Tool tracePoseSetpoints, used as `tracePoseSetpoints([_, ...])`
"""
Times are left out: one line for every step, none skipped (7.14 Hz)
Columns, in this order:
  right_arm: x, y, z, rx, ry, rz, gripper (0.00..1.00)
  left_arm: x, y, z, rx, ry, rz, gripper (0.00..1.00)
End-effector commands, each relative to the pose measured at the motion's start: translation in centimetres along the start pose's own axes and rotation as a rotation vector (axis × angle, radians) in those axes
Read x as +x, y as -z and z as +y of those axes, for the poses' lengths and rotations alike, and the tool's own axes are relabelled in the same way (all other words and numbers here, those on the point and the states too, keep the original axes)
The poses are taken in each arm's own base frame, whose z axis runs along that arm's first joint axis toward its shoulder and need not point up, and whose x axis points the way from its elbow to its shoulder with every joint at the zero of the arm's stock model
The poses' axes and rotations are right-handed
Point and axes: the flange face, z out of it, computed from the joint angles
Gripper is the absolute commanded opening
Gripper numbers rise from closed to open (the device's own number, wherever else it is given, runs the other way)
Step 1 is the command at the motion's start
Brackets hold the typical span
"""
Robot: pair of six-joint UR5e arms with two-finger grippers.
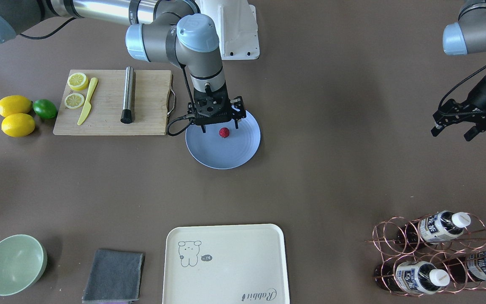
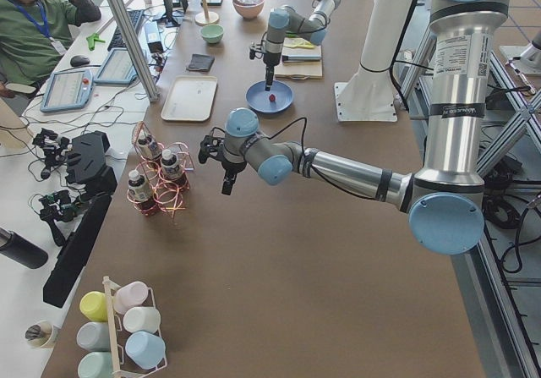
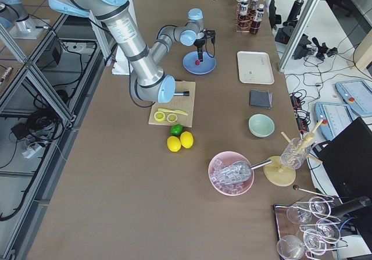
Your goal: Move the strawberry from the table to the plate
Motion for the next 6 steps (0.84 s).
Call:
tracePoseSetpoints([11.0,4.9,-7.0,-0.036,0.017,0.055,1.00,-5.0,1.9,-0.4,-0.063,-0.087,-0.092,0.98])
tracePoseSetpoints([17.7,6.0,-10.6,-0.042,0.099,0.087,1.00,-8.3,3.7,-0.6,-0.091,-0.125,-0.137,0.98])
tracePoseSetpoints([25.9,6.8,-13.2,-0.074,0.146,0.111,1.00,-11.9,5.9,-0.5,-0.110,-0.166,-0.168,0.98])
tracePoseSetpoints([33.7,8.5,-14.8,-0.098,0.185,0.114,1.00,-15.6,8.4,-0.1,-0.114,-0.184,-0.190,0.98])
tracePoseSetpoints([41.4,10.0,-15.0,-0.123,0.217,0.112,1.00,-17.4,9.3,0.1,-0.113,-0.174,-0.199,0.98])
tracePoseSetpoints([48.3,12.3,-15.1,-0.119,0.193,0.116,1.00,-18.1,9.5,0.4,-0.112,-0.159,-0.199,0.98])
